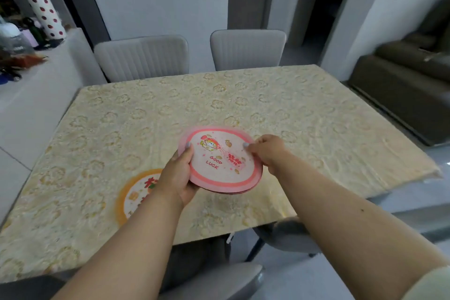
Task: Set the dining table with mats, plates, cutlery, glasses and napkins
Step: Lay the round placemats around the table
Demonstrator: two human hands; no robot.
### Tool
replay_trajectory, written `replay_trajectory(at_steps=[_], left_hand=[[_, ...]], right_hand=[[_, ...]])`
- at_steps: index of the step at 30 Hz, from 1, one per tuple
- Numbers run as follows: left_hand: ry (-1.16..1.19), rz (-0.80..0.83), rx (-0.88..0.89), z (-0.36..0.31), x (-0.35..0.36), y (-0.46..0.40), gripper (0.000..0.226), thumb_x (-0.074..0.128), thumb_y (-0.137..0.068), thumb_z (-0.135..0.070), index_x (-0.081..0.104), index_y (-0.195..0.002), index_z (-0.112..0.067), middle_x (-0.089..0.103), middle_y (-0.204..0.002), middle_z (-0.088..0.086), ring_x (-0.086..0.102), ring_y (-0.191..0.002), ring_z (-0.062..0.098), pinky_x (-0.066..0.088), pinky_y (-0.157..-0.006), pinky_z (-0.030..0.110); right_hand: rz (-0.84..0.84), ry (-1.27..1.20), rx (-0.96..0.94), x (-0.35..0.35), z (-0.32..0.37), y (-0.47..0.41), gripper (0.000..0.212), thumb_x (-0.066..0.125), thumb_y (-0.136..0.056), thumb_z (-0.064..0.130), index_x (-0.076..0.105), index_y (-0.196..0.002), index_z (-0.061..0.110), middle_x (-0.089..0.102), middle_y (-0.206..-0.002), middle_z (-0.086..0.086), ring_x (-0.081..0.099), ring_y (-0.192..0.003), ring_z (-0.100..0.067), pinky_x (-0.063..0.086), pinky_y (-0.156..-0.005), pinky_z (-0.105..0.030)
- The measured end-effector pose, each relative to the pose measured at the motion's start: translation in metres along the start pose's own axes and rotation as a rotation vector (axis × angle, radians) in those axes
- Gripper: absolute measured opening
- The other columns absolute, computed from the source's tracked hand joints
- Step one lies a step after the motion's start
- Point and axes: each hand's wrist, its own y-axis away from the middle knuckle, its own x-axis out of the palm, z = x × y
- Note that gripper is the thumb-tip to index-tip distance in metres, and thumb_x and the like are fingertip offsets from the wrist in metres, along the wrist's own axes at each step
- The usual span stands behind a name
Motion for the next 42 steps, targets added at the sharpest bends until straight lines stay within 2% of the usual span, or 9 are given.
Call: replay_trajectory(at_steps=[5, 9, 14, 21, 26, 31, 34, 40, 42], left_hand=[[-0.018, 0.058, -0.045, 0.02, 0.056, -0.004, 0.019, 0.047, -0.101, -0.028, 0.061, -0.113, -0.023, 0.075, -0.101, 0.005, 0.073, -0.085, 0.02, 0.058, -0.061, 0.034], [-0.015, 0.079, -0.088, 0.039, 0.098, -0.017, 0.018, 0.048, -0.101, -0.029, 0.063, -0.11, -0.023, 0.075, -0.097, 0.003, 0.073, -0.08, 0.017, 0.058, -0.061, 0.031], [-0.042, 0.07, -0.155, 0.073, 0.145, -0.036, 0.017, 0.049, -0.101, -0.027, 0.063, -0.109, -0.022, 0.076, -0.095, 0.003, 0.073, -0.077, 0.018, 0.057, -0.056, 0.031], [-0.098, 0.007, -0.206, 0.128, 0.182, -0.058, 0.028, 0.063, -0.091, -0.015, 0.061, -0.117, -0.005, 0.071, -0.108, 0.017, 0.068, -0.095, 0.031, 0.057, -0.074, 0.038], [-0.028, 0.085, -0.159, 0.139, 0.195, -0.061, 0.045, 0.072, -0.07, -0.007, 0.061, -0.113, -0.006, 0.072, -0.104, 0.015, 0.071, -0.087, 0.024, 0.06, -0.067, 0.029], [0.038, 0.104, -0.166, 0.136, 0.195, -0.065, 0.027, 0.062, -0.083, -0.002, 0.063, -0.109, -0.002, 0.075, -0.09, 0.01, 0.072, -0.075, 0.015, 0.057, -0.061, 0.021], [0.056, 0.093, -0.163, 0.135, 0.195, -0.067, 0.017, 0.055, -0.09, 0.0, 0.065, -0.103, -0.002, 0.075, -0.083, 0.008, 0.072, -0.07, 0.013, 0.057, -0.06, 0.021], [0.117, 0.126, -0.141, 0.131, 0.195, -0.067, 0.028, 0.071, -0.067, -0.013, 0.074, -0.094, -0.005, 0.075, -0.087, 0.007, 0.072, -0.074, 0.013, 0.058, -0.063, 0.022], [0.152, 0.114, -0.117, 0.128, 0.191, -0.068, 0.019, 0.067, -0.072, -0.013, 0.076, -0.088, -0.007, 0.075, -0.087, 0.007, 0.072, -0.075, 0.013, 0.058, -0.064, 0.022]], right_hand=[[-0.195, -0.008, -0.143, -0.059, -0.019, -0.012, 0.031, 0.064, -0.088, 0.017, 0.039, -0.071, 0.02, 0.048, -0.064, 0.001, 0.042, -0.056, -0.015, 0.034, -0.051, -0.028], [-0.243, 0.008, -0.182, -0.103, -0.03, -0.03, 0.025, 0.056, -0.091, 0.021, 0.037, -0.075, 0.023, 0.052, -0.071, -0.004, 0.043, -0.061, -0.02, 0.034, -0.054, -0.029], [-0.309, 0.046, -0.232, -0.154, -0.048, -0.055, 0.022, 0.053, -0.092, 0.021, 0.036, -0.078, 0.021, 0.046, -0.068, 0.001, 0.042, -0.062, -0.018, 0.035, -0.059, -0.033], [-0.342, 0.362, -0.187, -0.197, -0.087, -0.087, 0.024, 0.049, -0.095, 0.029, 0.036, -0.076, 0.024, 0.051, -0.072, 0.0, 0.048, -0.064, -0.022, 0.038, -0.058, -0.034], [-0.378, -0.005, 0.024, -0.205, -0.102, -0.115, 0.017, 0.048, -0.092, 0.025, 0.04, -0.077, 0.026, 0.049, -0.065, -0.002, 0.046, -0.057, -0.022, 0.038, -0.052, -0.031], [-0.385, -0.221, 0.169, -0.204, -0.117, -0.126, 0.014, 0.054, -0.089, 0.02, 0.05, -0.077, 0.026, 0.06, -0.074, -0.007, 0.055, -0.065, -0.025, 0.045, -0.058, -0.035], [-0.328, -0.344, 0.253, -0.201, -0.121, -0.128, 0.012, 0.058, -0.092, 0.023, 0.057, -0.08, 0.026, 0.068, -0.084, -0.009, 0.067, -0.08, -0.031, 0.058, -0.071, -0.05], [-0.227, -0.572, 0.317, -0.195, -0.122, -0.133, 0.011, 0.053, -0.096, 0.011, 0.059, -0.093, 0.019, 0.068, -0.094, -0.01, 0.069, -0.087, -0.03, 0.057, -0.077, -0.053], [-0.231, -0.596, 0.324, -0.197, -0.122, -0.134, 0.011, 0.052, -0.097, 0.013, 0.059, -0.092, 0.02, 0.068, -0.094, -0.009, 0.068, -0.088, -0.03, 0.057, -0.077, -0.054]])
